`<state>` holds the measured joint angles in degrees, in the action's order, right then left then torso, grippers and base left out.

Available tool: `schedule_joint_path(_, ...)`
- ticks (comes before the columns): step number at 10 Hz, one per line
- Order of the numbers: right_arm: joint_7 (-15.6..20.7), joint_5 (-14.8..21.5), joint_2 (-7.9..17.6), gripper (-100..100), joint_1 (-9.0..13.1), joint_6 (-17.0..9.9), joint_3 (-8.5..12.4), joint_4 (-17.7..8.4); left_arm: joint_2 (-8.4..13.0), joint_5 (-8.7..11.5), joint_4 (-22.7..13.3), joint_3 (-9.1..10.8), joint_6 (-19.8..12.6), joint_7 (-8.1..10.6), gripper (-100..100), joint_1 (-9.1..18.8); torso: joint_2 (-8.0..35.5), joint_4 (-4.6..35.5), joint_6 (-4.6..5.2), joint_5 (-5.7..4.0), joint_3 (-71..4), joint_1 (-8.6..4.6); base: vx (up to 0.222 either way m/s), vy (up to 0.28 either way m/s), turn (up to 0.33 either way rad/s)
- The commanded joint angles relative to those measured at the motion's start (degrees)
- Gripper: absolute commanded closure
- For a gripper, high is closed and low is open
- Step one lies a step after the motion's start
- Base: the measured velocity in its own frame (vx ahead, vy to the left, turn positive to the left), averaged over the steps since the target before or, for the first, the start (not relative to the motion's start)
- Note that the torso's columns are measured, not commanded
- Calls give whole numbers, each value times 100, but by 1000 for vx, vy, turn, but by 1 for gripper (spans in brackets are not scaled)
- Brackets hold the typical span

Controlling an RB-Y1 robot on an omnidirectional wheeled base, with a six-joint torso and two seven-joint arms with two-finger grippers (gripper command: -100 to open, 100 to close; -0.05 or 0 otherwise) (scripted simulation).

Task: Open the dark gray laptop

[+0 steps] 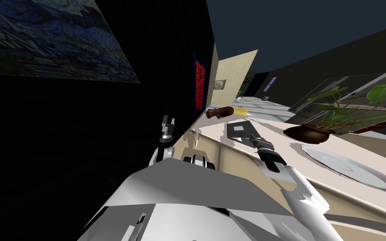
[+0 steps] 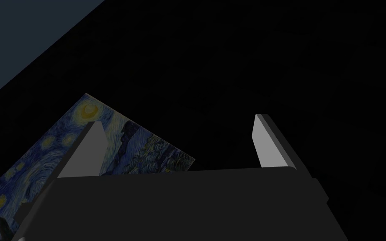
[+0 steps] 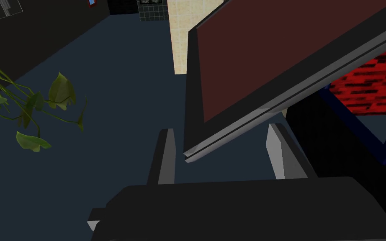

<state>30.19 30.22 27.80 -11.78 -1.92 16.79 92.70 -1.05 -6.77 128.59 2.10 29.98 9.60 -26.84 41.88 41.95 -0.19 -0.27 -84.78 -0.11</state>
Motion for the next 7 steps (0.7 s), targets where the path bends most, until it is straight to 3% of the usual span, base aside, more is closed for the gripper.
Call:
schedule_joint_path(1, -102, -58, -416, 100, 125, 359, -16, -288, 0, 0, 0, 0, 0, 0, 0, 0, 2, -5, -3, -10, 2, -2, 6, -75, -86)
schedule_joint_path(2, -143, -81, -569, 100, 185, 503, 0, -404, 0, 0, 0, 0, 0, 0, 0, 0, -2, -4, -12, -9, 0, -1, 2, -68, -72)
schedule_joint_path(3, -207, -160, -222, -100, 218, 137, -7, -233, 0, 0, 0, 0, 0, 0, 0, 0, -1, -1, -17, -5, -1, 9, -41, -21, 69)
schedule_joint_path(4, -207, -160, -222, -100, 218, 137, -7, -233, 0, 0, 0, -1, 0, 0, 0, 1, 21, 18, -3, 19, 9, 27, -41, 9, 89)
schedule_joint_path(7, -355, -307, 109, -100, 237, -228, -63, -86, -1, 0, 0, -1, 0, 0, 0, 1, 48, 36, 19, 29, 26, 17, -41, 18, 54)
